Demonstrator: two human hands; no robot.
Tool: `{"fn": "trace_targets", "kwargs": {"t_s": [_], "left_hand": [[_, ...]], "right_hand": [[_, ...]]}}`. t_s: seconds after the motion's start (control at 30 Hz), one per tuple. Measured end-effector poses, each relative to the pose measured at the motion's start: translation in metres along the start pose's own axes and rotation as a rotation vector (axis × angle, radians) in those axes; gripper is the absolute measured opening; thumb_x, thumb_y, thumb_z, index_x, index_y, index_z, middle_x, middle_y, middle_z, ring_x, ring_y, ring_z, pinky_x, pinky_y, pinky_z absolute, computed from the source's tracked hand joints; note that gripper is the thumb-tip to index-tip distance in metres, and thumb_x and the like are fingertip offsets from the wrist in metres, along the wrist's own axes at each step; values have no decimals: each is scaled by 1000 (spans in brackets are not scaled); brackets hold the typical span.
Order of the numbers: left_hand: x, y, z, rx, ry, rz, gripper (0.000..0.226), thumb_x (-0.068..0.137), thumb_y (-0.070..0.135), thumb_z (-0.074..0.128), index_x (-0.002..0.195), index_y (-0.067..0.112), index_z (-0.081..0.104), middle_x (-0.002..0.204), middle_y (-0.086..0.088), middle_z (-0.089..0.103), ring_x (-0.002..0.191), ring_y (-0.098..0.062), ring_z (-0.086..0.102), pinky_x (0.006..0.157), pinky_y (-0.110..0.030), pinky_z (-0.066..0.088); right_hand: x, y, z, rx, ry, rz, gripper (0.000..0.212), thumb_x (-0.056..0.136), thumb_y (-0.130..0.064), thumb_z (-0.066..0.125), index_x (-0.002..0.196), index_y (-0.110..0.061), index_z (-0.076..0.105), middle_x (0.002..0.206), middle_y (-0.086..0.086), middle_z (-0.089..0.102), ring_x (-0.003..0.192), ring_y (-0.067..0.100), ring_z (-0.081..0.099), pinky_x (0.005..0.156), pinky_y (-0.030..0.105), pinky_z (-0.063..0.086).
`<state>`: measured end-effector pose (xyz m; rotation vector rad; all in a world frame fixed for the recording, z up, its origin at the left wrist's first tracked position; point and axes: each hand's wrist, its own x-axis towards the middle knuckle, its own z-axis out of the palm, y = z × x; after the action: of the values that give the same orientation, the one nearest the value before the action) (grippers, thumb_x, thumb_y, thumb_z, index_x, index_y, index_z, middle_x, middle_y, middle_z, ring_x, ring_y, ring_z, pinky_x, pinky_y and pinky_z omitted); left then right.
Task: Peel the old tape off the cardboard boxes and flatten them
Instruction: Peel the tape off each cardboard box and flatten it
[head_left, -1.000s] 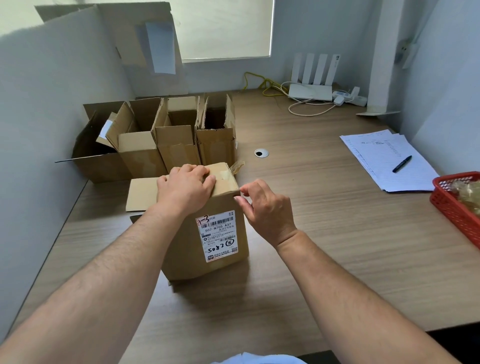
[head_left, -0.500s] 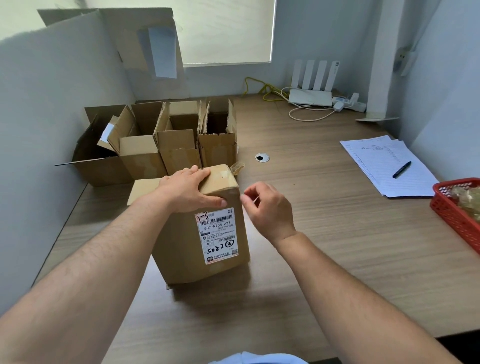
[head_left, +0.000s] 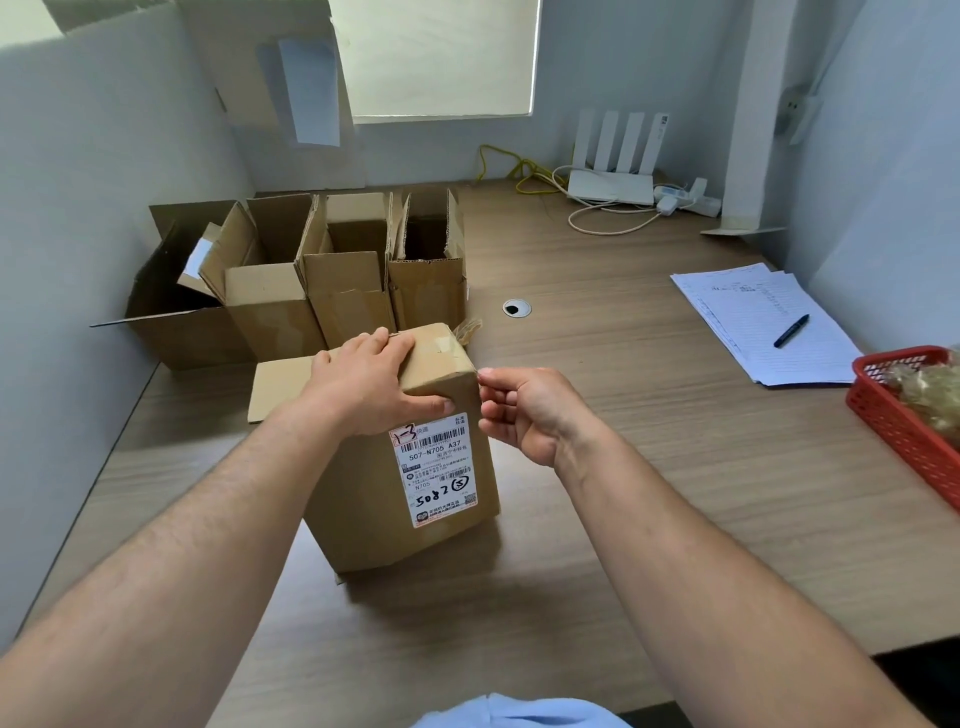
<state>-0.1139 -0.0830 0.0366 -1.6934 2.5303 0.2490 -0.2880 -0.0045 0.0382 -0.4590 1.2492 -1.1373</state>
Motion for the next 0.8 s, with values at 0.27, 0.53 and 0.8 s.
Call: {"fn": "trace_targets", "kwargs": {"t_s": [0.27,0.53,0.8], "left_hand": [[-6,2,4,9,42,14,110,59,89,39,151,34,12,160,0,16,145,-25,14,113,-53,15],[-4,2,6,3,59,-6,114,55,93,36,150,34,14,159,0,17,145,-25,15,113,-53,17],[-7,10,9,52,119,-31,104,67,88,45,149,31,18,159,-3,19,144,-26,18,110,-53,21]], "right_hand": [[-6,-6,4,43,-46,135,27,97,-12,45,71,-12,50,49,-4,46,34,2,43,36,15,43],[-19,-2,2,-209,30,-27,19,91,-8,55,73,-3,59,54,2,57,37,7,52,40,22,50],[-16,9,15,-85,181,-94,14,87,-5,62,74,0,59,60,6,55,35,9,50,40,25,51]]}}
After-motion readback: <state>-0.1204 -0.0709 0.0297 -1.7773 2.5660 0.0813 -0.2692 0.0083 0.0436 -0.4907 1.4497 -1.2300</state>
